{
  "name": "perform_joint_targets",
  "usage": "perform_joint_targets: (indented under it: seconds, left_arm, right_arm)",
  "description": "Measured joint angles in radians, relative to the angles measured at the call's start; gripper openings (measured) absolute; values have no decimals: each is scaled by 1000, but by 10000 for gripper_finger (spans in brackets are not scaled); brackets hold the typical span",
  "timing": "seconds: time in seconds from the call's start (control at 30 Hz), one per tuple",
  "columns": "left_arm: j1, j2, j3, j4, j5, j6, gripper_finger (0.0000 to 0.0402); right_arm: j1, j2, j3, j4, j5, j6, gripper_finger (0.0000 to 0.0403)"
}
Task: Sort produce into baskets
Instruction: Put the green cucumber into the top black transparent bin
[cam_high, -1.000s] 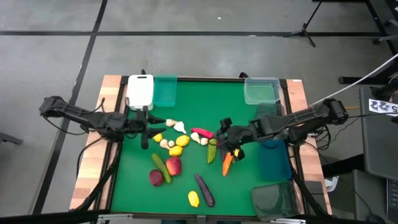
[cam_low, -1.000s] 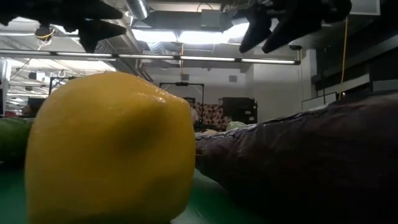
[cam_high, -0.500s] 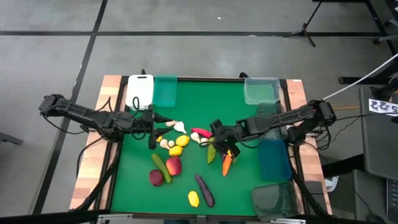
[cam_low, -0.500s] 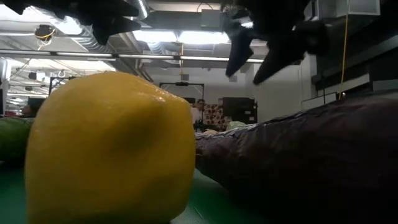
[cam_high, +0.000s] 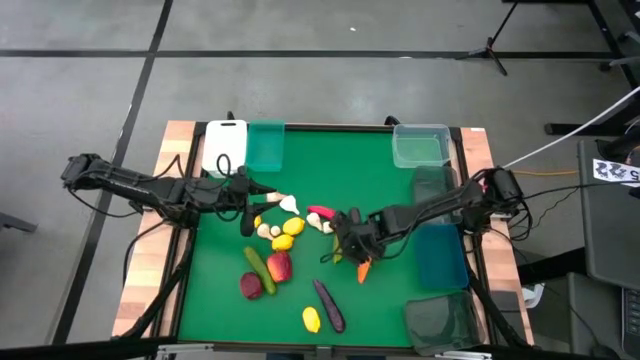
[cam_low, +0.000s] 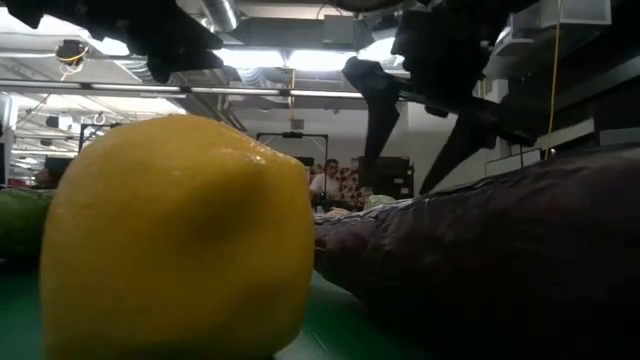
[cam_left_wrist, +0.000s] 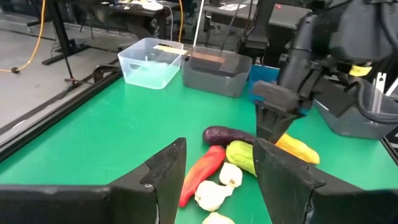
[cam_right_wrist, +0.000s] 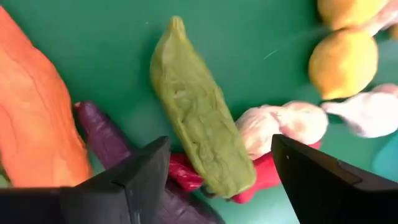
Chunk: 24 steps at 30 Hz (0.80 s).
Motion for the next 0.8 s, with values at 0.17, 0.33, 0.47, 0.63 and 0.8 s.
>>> perform_joint_targets:
  seconds: [0.17, 0.33, 0.47, 0.63, 0.8]
  left_arm:
    - [0, 0, 0, -3, 0, -8, 182]
    - [0, 0, 0, -8, 0, -11, 182]
    - [0, 0, 0, -8, 0, -12, 182]
    - [0, 0, 0, -8, 0, -11, 182]
    - [0, 0, 0, -10, 0, -12, 182]
  right_arm:
    - [1, 0, 0, 45, -14, 4, 280]
    - [-15, 43, -1, 49, -55, 11, 280]
    - [-21, 109, 0, 49, -72, 10, 280]
    - [-20, 164, 4, 57, -73, -25, 280]
    - [-20, 173, 2, 59, -68, 26, 246]
